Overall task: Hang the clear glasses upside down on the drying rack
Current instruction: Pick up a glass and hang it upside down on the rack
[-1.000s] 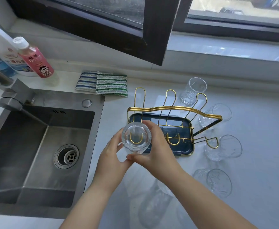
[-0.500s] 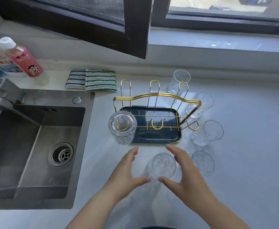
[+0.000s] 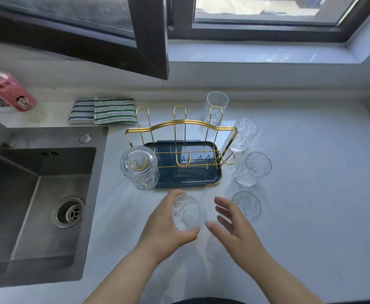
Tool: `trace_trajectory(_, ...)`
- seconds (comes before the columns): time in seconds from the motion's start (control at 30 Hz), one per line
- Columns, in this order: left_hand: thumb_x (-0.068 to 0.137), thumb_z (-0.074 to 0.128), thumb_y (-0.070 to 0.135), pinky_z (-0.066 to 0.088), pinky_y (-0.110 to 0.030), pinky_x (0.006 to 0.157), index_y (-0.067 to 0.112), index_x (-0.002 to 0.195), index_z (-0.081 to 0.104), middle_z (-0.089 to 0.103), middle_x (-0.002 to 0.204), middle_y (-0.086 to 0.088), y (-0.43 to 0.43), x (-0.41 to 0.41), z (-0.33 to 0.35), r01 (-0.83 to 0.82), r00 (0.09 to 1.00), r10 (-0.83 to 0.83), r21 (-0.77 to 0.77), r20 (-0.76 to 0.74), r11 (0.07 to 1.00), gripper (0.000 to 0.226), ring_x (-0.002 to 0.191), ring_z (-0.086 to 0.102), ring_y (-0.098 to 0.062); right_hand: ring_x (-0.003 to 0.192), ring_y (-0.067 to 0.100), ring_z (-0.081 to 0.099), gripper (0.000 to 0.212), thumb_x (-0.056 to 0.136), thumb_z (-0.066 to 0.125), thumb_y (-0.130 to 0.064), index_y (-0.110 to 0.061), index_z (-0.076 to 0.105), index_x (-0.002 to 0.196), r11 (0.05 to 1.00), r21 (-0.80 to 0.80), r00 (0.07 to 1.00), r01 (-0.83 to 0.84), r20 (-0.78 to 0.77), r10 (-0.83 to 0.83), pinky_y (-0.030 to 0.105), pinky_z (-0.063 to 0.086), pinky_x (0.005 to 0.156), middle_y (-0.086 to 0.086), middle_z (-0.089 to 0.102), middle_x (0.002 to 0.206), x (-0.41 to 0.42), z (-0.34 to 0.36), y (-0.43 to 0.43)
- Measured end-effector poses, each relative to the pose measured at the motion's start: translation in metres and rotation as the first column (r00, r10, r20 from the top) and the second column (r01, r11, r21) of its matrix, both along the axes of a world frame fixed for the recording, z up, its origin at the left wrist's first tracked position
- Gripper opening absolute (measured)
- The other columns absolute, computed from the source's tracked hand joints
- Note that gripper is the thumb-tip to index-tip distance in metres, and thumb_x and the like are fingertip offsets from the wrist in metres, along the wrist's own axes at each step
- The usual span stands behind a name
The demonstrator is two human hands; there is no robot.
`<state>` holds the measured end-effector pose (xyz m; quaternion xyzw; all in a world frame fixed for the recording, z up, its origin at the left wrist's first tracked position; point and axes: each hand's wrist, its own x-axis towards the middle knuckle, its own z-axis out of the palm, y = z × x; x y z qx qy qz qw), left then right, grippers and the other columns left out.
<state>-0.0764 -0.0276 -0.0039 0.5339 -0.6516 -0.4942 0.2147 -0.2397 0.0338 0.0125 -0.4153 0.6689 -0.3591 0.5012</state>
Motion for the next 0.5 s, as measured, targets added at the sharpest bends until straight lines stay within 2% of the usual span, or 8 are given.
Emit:
trace_trajectory(0.07, 0.051, 0.079, 0.030, 0.046, -0.011, 0.081, 0.040, 0.100, 0.046, 0.057, 0.104, 0.025, 0.003, 0.008, 0.014, -0.065, 0.988, 0.071, 0.043, -0.140, 0.997, 0.060, 0.102, 0.054, 0.002, 0.114, -0.001, 0.052, 0.035, 0.077, 0.068, -0.033, -0.033, 0.054, 0.109, 0.988, 0.132, 0.981, 0.080, 0.167, -0.101, 0.012, 0.046, 0.085, -0.011, 0.055, 0.125, 0.000, 0.005, 0.001)
trace_trajectory(0.1, 0.052, 0.080, 0.028, 0.047, -0.014, 0.084, 0.039, 0.100, 0.047, 0.057, 0.106, 0.024, 0.005, 0.011, 0.021, -0.081, 0.974, 0.092, 0.058, -0.209, 0.995, 0.060, 0.105, 0.055, -0.001, 0.111, 0.007, 0.057, 0.041, 0.071, 0.069, -0.040, -0.028, 0.059, 0.108, 0.971, 0.218, 0.938, 0.094, 0.306, -0.160, 0.018, 0.049, 0.086, -0.005, 0.059, 0.124, 0.000, 0.007, 0.000)
trace_trajectory(0.17, 0.053, 0.080, 0.024, 0.050, -0.025, 0.088, 0.037, 0.104, 0.048, 0.057, 0.111, 0.020, 0.008, 0.014, 0.034, -0.075, 0.934, 0.096, 0.074, -0.345, 0.994, 0.061, 0.110, 0.056, -0.009, 0.108, 0.024, 0.063, 0.049, 0.067, 0.071, -0.043, -0.016, 0.065, 0.108, 0.938, 0.344, 0.764, 0.047, 0.593, -0.256, 0.034, 0.054, 0.087, 0.009, 0.065, 0.120, 0.002, 0.012, -0.002)
trace_trajectory(0.23, 0.055, 0.078, 0.018, 0.051, -0.034, 0.089, 0.034, 0.107, 0.048, 0.057, 0.118, 0.014, 0.012, 0.013, 0.043, -0.053, 0.881, 0.082, 0.075, -0.466, 0.996, 0.062, 0.113, 0.056, -0.017, 0.112, 0.033, 0.060, 0.048, 0.074, 0.072, -0.038, -0.009, 0.064, 0.112, 0.944, 0.327, 0.621, -0.036, 0.747, -0.235, 0.042, 0.053, 0.092, 0.015, 0.065, 0.121, 0.004, 0.023, -0.007)
trace_trajectory(0.27, 0.056, 0.077, 0.015, 0.052, -0.036, 0.088, 0.033, 0.108, 0.047, 0.057, 0.119, 0.013, 0.013, 0.013, 0.046, -0.054, 0.863, 0.083, 0.073, -0.498, 0.996, 0.062, 0.114, 0.056, -0.019, 0.114, 0.034, 0.059, 0.049, 0.075, 0.070, -0.036, -0.008, 0.062, 0.114, 0.959, 0.277, 0.591, -0.057, 0.784, -0.191, 0.042, 0.051, 0.094, 0.015, 0.063, 0.123, 0.004, 0.029, -0.010)
trace_trajectory(0.37, 0.055, 0.078, 0.018, 0.047, -0.027, 0.093, 0.037, 0.107, 0.046, 0.058, 0.115, 0.019, 0.013, 0.013, 0.056, -0.093, 0.896, 0.089, 0.012, -0.435, 0.996, 0.064, 0.113, 0.056, -0.013, 0.107, 0.029, 0.064, 0.052, 0.066, 0.075, -0.025, -0.009, 0.061, 0.113, 0.994, 0.110, 0.672, 0.014, 0.735, -0.091, 0.035, 0.055, 0.085, 0.015, 0.064, 0.121, 0.002, 0.045, -0.023)
trace_trajectory(0.43, 0.056, 0.080, 0.026, 0.038, -0.012, 0.094, 0.044, 0.108, 0.044, 0.055, 0.113, 0.024, 0.006, 0.014, 0.064, -0.117, 0.971, 0.083, -0.138, -0.226, 0.984, 0.066, 0.113, 0.051, -0.003, 0.096, 0.022, 0.068, 0.056, 0.054, 0.079, -0.013, -0.019, 0.062, 0.108, 0.993, -0.038, 0.822, 0.108, 0.565, -0.068, 0.028, 0.056, 0.075, 0.006, 0.068, 0.110, -0.003, 0.059, -0.035)
trace_trajectory(0.5, 0.060, 0.082, 0.030, 0.027, -0.002, 0.095, 0.047, 0.112, 0.040, 0.046, 0.118, 0.030, -0.004, 0.013, 0.072, -0.084, 0.996, 0.076, -0.309, -0.038, 0.947, 0.069, 0.117, 0.041, 0.007, 0.090, 0.011, 0.068, 0.063, 0.049, 0.082, -0.009, -0.032, 0.060, 0.103, 0.975, -0.208, 0.943, 0.078, 0.332, -0.005, 0.020, 0.053, 0.070, -0.010, 0.069, 0.099, -0.007, 0.076, -0.048)
